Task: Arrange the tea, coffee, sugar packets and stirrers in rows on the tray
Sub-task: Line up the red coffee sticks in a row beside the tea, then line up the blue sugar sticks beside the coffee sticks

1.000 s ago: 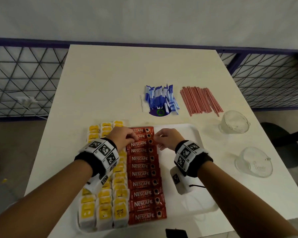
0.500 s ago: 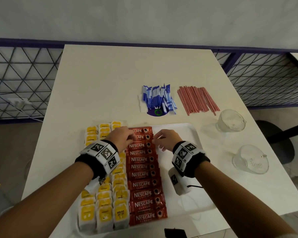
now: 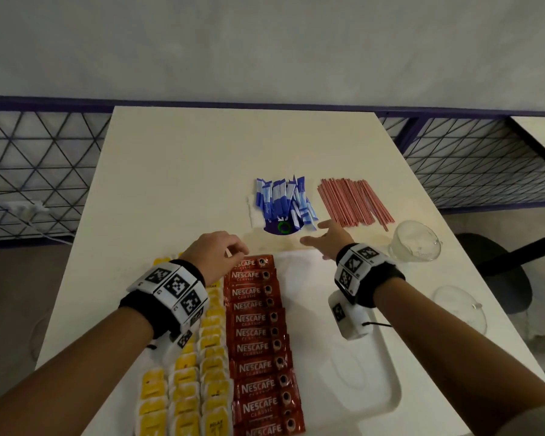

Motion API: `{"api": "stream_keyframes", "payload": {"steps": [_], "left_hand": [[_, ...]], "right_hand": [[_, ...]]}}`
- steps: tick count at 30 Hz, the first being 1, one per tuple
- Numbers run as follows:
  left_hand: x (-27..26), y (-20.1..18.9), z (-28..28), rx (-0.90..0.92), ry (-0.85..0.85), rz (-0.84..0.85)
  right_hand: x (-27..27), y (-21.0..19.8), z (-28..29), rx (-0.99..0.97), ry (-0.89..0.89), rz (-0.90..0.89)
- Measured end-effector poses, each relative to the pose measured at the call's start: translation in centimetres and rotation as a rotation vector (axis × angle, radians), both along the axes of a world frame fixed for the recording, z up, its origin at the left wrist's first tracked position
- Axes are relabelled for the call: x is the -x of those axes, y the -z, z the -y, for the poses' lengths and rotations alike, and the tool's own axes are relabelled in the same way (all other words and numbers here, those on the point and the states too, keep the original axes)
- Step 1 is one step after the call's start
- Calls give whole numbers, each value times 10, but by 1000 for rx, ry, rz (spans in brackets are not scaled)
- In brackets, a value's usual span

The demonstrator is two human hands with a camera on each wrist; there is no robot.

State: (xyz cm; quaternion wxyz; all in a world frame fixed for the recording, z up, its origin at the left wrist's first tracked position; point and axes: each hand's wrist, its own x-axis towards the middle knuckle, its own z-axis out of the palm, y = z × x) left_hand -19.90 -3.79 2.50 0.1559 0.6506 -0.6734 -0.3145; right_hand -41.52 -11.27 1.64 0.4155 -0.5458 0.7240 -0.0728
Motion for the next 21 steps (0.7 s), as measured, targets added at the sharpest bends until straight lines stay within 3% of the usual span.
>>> {"api": "stream_keyframes", "payload": {"steps": [5,9,16,21], "left_hand": [[4,-8,9,-25,-83,-68],[10,-9,13,-64,-154,-90],[22,-5,9,-136,-250,-145],[34,-1,7,-177,-293,-141]], "right_hand": [[-13,-11,58,-45,-33,-69],[-23,-10,87,-65,-178,-186],[-35,9,107,-61,-340,-272],[-37,18,109,-111,-319,-175]]}}
